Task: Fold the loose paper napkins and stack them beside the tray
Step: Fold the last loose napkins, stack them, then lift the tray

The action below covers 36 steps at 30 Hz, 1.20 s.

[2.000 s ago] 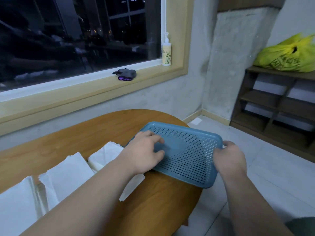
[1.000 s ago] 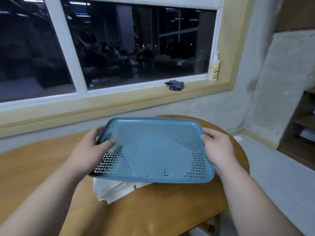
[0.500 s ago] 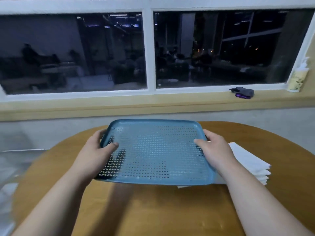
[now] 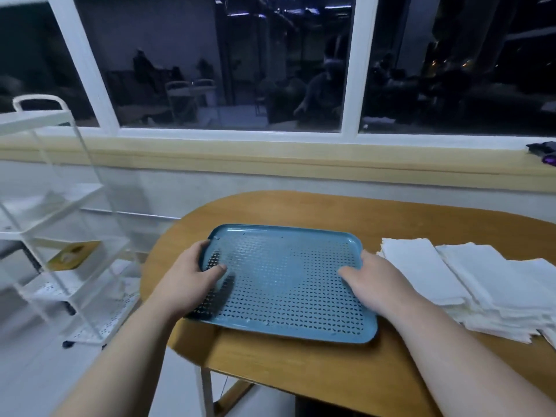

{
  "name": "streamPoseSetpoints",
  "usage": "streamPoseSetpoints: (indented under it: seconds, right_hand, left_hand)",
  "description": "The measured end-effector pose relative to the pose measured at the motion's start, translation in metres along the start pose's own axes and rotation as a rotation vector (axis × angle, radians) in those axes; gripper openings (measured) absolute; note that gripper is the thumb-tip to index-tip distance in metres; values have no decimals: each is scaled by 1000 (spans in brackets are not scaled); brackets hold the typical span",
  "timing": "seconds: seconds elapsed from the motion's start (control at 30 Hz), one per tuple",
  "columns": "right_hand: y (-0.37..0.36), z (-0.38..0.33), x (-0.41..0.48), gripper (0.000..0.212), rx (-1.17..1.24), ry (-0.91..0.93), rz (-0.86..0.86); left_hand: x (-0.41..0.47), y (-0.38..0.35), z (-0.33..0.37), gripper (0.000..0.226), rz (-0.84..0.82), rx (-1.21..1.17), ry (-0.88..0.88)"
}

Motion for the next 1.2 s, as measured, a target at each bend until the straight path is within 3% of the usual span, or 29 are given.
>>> streamPoseSetpoints:
  seconds: [0.17, 0.33, 0.5, 0.57, 0.67, 0.77, 0.97, 1.2]
  right_hand:
    - [-29, 5, 7, 34, -141, -83, -72]
    - [-37, 11, 10, 72, -266, -115, -27]
    - [-29, 14, -6, 69, -353, -74, 35]
    - [-15, 18, -19, 57, -339, -37, 69]
    - [13, 31, -35, 26, -162, 3, 84]
    - [41, 49, -52, 13, 67, 3, 36]
    - [87, 103, -67, 21, 246, -59, 106]
    - [102, 150, -59, 12, 358, -116, 188]
  left_hand:
    - [2, -22, -29, 67, -111, 72, 49]
    - [6, -40, -33, 71, -155, 110, 39]
    - [3, -48, -25, 74, -190, 192, 31]
    - [3, -46, -12, 72, -159, 243, 0]
    - [-1, -58, 28, 63, -146, 214, -94]
    - [-8, -85, 81, 54, -220, 138, -207]
    - [-17, -152, 164, 52, -397, -76, -270]
    - [-8, -210, 209, 53, -529, -203, -155]
Point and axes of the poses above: each hand's wrist, its own x-axis towards the middle knuckle, its own y-axis out of the back of the hand, z = x × y, the point moved 6 cm from there along x, towards the middle knuckle, and after that the axes turned 15 degrees about -y, right-handed, at the moved point
